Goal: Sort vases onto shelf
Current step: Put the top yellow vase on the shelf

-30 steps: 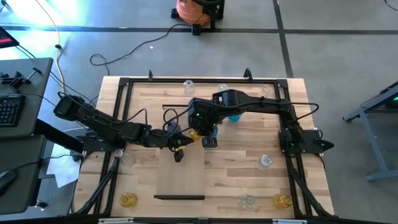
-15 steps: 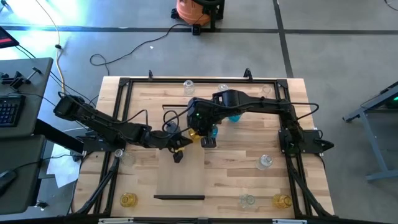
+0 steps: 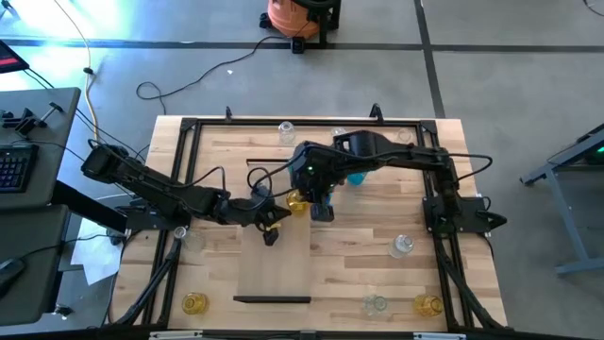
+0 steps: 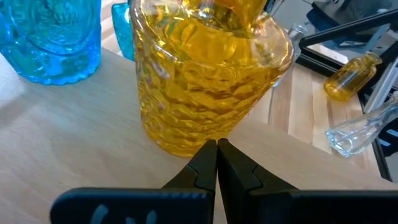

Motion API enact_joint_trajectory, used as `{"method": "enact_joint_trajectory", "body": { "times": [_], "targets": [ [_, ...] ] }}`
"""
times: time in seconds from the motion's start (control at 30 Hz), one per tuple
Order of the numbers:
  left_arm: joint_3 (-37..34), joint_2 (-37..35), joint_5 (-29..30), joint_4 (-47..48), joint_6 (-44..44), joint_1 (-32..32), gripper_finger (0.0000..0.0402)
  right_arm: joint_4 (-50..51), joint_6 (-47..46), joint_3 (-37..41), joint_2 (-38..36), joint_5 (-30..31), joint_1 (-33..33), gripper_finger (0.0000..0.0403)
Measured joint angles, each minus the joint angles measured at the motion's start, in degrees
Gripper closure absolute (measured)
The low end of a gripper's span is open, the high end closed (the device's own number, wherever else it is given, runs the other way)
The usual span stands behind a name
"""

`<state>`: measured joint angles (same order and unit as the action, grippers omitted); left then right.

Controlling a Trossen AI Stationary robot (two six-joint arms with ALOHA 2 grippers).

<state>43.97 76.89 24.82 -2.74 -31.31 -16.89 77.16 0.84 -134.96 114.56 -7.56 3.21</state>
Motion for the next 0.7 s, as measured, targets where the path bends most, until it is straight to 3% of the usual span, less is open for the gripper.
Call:
{"method": "enact_joint_trajectory", "body": {
  "times": [0.23,0.43,0.7],
  "targets": [
    [0.0,-1.4,-0.3,-0.1,0.0,0.0,0.0397,0.1,-6.3,0.1,-1.4,0.2,3.4,0.0396],
    [0.0,-5.2,-0.6,1.9,-1.0,-1.0,0.0397,-3.0,-12.2,5.0,-1.4,0.5,7.4,0.0402],
    [1.4,-19.0,1.4,11.1,2.0,-3.8,0.0397,-11.3,-21.3,10.5,-1.3,13.7,9.8,0.0402]
  ]
}}
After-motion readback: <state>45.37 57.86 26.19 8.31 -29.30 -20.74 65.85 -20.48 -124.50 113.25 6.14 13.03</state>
